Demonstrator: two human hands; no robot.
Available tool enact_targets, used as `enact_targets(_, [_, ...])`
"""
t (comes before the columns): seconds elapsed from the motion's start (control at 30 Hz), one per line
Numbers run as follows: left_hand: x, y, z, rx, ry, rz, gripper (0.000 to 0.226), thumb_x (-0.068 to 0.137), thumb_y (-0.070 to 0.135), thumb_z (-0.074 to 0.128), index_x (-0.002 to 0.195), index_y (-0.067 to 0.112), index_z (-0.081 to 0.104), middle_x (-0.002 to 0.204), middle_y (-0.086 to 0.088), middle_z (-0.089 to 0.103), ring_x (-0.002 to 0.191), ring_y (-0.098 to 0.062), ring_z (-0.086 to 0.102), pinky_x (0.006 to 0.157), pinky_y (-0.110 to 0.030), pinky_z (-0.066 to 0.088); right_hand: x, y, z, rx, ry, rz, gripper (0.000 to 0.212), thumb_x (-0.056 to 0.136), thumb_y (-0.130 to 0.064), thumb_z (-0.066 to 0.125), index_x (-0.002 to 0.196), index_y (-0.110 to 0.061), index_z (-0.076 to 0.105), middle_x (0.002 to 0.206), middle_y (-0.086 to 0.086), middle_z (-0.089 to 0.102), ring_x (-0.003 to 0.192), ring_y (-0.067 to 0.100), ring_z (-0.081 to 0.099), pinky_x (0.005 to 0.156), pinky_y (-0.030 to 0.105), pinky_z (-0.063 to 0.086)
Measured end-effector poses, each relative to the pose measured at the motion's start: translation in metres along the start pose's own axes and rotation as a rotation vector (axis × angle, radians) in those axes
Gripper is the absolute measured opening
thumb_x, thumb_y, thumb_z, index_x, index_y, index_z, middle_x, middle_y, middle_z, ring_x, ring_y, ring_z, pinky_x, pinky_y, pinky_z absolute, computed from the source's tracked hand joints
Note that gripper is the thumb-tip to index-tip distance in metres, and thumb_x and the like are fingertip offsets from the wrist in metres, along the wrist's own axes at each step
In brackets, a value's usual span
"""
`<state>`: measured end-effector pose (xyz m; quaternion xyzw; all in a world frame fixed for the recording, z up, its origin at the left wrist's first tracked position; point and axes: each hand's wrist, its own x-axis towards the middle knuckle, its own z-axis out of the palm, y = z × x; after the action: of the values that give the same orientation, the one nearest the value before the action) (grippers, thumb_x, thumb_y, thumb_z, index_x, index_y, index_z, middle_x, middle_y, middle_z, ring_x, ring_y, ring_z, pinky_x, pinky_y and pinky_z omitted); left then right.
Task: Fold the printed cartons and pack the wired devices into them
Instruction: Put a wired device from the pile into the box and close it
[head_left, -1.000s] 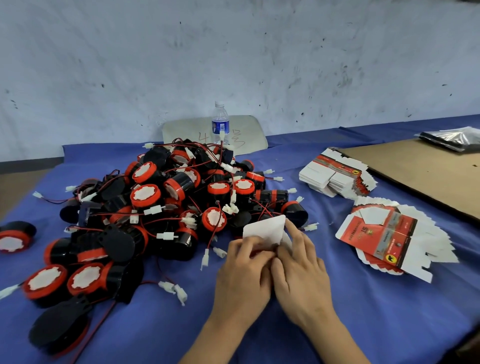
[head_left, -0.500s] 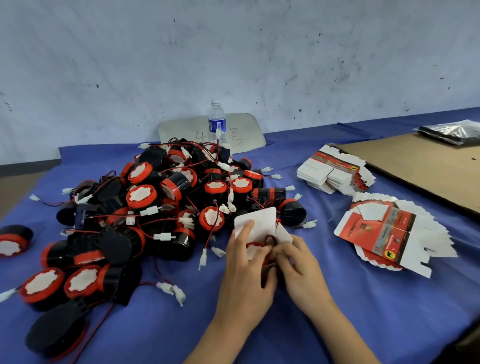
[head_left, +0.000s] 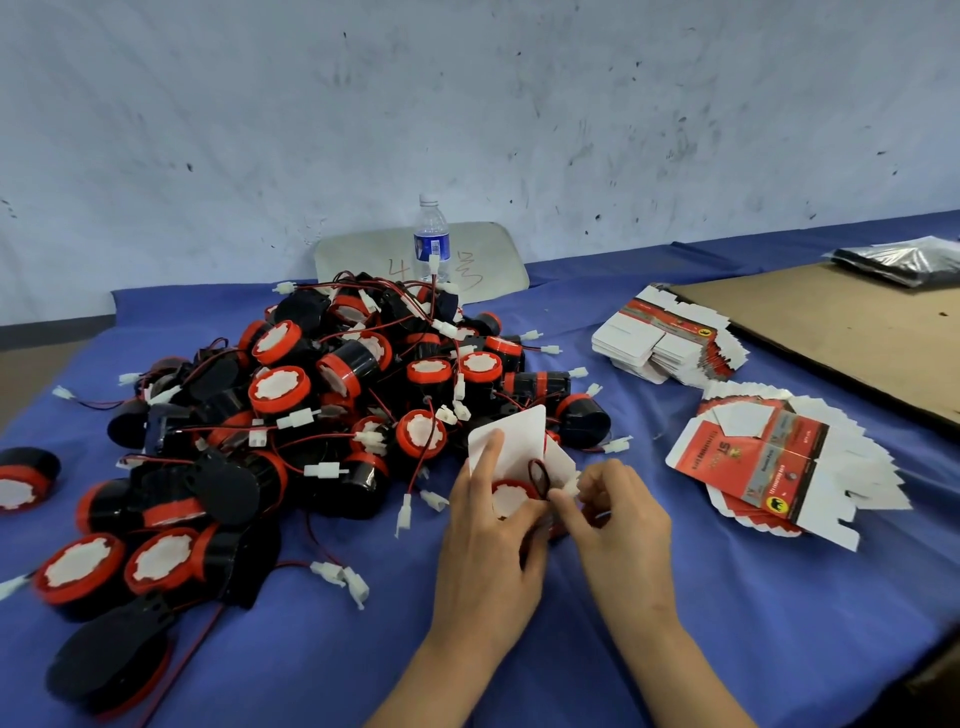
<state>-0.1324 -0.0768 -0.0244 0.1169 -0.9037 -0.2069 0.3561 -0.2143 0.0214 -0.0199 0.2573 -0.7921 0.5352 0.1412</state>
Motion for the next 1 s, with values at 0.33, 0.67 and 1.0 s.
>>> enact_targets(0.33, [-0.001, 0.001, 0.002, -0.070, -0.029, -0.008, 0.059, 0.088, 0.017, 0.067, 0.138, 0.039, 0.043, 0.149, 0.031, 0.003, 0.131, -0.012, 0.031, 0.105, -0.028, 0.039, 0.000, -0.009, -0.005, 0.036, 0.224, -0.217, 0.025, 0.080, 0.004, 0.073, 0.096, -0.014, 0.065, 0.092, -0.005, 0.052, 0.080, 0.007, 0.057, 0.072, 0.007, 0.042])
enact_targets(0.67, [-0.003, 0.005, 0.002, -0.126, -0.055, 0.028, 0.101, 0.086, 0.011, 0.069, 0.144, 0.055, -0.001, 0.155, 0.017, 0.018, 0.135, 0.003, 0.022, 0.108, -0.011, 0.020, -0.001, -0.011, -0.001, -0.038, 0.013, -0.273, 0.018, 0.085, 0.005, 0.067, 0.096, -0.009, 0.068, 0.106, -0.002, 0.070, 0.093, 0.010, 0.065, 0.078, 0.016, 0.048])
enact_targets(1.0, [-0.003, 0.003, 0.004, -0.194, -0.097, -0.060, 0.095, 0.090, 0.014, 0.065, 0.142, 0.049, -0.007, 0.147, 0.034, 0.003, 0.134, 0.005, 0.018, 0.108, -0.006, 0.014, 0.005, -0.006, 0.001, -0.335, -0.003, -0.354, 0.026, 0.067, 0.013, 0.076, 0.090, 0.000, 0.074, 0.092, 0.008, 0.073, 0.081, 0.029, 0.067, 0.076, 0.024, 0.050])
